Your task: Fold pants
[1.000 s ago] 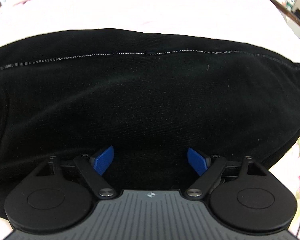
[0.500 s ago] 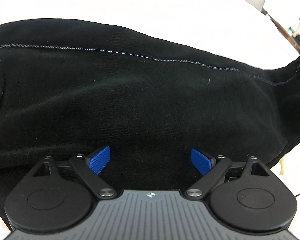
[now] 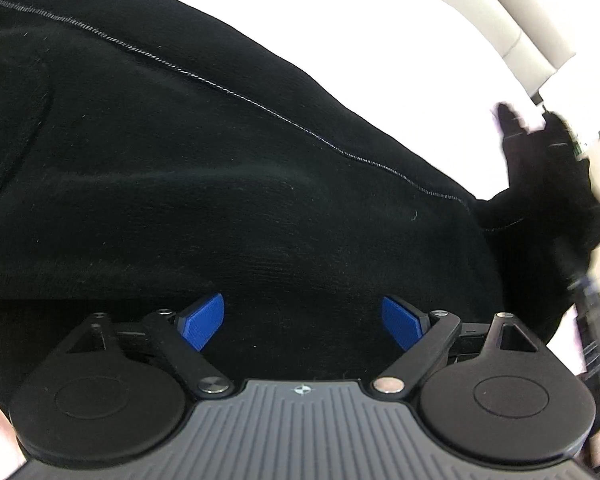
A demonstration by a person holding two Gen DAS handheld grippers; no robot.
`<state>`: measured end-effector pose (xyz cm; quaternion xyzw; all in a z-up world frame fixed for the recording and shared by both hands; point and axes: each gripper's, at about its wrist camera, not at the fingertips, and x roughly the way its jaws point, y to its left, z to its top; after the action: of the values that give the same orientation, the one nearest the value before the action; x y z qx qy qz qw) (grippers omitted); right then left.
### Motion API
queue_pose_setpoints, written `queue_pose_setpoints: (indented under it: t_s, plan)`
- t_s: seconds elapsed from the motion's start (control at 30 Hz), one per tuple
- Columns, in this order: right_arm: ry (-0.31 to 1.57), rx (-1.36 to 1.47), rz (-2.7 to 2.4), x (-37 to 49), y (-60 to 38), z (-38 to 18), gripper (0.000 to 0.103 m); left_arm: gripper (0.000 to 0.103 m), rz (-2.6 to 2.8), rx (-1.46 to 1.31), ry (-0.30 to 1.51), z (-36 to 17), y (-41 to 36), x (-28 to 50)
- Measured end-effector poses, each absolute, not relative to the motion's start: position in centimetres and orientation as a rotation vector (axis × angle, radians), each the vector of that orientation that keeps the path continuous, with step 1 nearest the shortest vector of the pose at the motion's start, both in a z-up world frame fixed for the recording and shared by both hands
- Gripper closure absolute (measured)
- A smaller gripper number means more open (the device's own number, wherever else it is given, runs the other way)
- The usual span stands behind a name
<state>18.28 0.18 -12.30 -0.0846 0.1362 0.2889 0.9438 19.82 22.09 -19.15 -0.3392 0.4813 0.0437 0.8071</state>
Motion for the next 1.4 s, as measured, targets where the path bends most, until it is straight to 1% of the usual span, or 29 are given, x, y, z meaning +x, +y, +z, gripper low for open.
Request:
queue_pose_setpoints:
  t_s: [0.2, 0.23, 0.33, 0.43, 0.47, 0.5, 0.57, 0.67, 0.8, 0.97, 1.03, 1.1, 1.17, 1.2, 1.23, 1.27, 1.33, 1.4]
  plan:
    - [0.430, -0.497, 0.718, 16.3, 6.0, -17.4, 0.089, 0.000, 0.095, -0.732, 1.029, -19.1, 23.2, 20.0]
    - [0.430, -0.528, 0.723, 16.0, 6.3, -17.8, 0.085, 0.000, 0.093, -0.733, 1.027, -18.8, 23.3, 20.1]
    - [0.437, -0.533, 0.739, 16.0, 6.1, -17.6, 0.083, 0.000, 0.084, -0.748, 1.012, -17.7, 23.2, 20.0]
    - [0.430, -0.599, 0.755, 15.5, 6.7, -18.0, 0.077, 0.000, 0.062, -0.768, 1.004, -17.3, 22.7, 20.2]
    - [0.416, -0.649, 0.768, 15.1, 6.9, -18.1, 0.069, 0.000, 0.050, -0.774, 1.004, -17.3, 22.7, 20.4]
    - [0.401, -0.699, 0.794, 14.4, 7.5, -18.3, 0.064, 0.000, 0.034, -0.782, 1.005, -17.2, 22.8, 20.7]
    - [0.376, -0.751, 0.852, 13.4, 6.7, -18.1, 0.061, 0.000, -0.001, -0.801, 1.006, -17.4, 22.9, 21.1]
    - [0.425, -0.738, 0.895, 13.1, 6.6, -17.8, 0.061, 0.000, -0.037, -0.829, 1.019, -17.9, 22.9, 22.0]
    - [0.497, -0.625, 0.951, 14.1, 5.6, -16.8, 0.061, 0.000, -0.047, -0.847, 1.021, -17.1, 22.0, 22.1]
    - [0.504, -0.526, 0.947, 14.8, 4.0, -15.4, 0.063, 0.000, -0.057, -0.795, 1.013, -15.2, 19.9, 21.8]
    - [0.502, -0.433, 0.933, 15.1, 2.9, -14.0, 0.063, 0.000, -0.055, -0.760, 1.029, -15.4, 19.5, 22.1]
    - [0.499, -0.347, 0.886, 16.0, 1.4, -13.0, 0.063, 0.001, -0.015, -0.708, 1.085, -15.8, 18.9, 22.8]
    - [0.494, -0.276, 0.801, 17.1, -0.3, -12.4, 0.064, 0.003, 0.008, -0.730, 1.096, -16.7, 18.9, 22.7]
    - [0.503, -0.246, 0.744, 17.7, -1.1, -12.3, 0.065, 0.003, 0.012, -0.752, 1.084, -16.9, 19.2, 22.4]
    - [0.524, -0.216, 0.686, 18.5, -1.8, -12.4, 0.076, 0.003, 0.011, -0.762, 1.076, -17.0, 19.3, 22.2]
    - [0.553, -0.194, 0.645, 19.2, -2.3, -12.7, 0.084, 0.004, 0.011, -0.761, 1.072, -17.0, 19.4, 22.0]
    - [0.624, -0.183, 0.583, 20.3, -2.7, -13.6, 0.085, 0.005, 0.010, -0.750, 1.067, -16.9, 19.3, 21.7]
    - [0.749, -0.200, 0.561, 21.4, -2.3, -15.3, 0.083, 0.006, 0.013, -0.739, 1.069, -16.8, 19.3, 21.5]
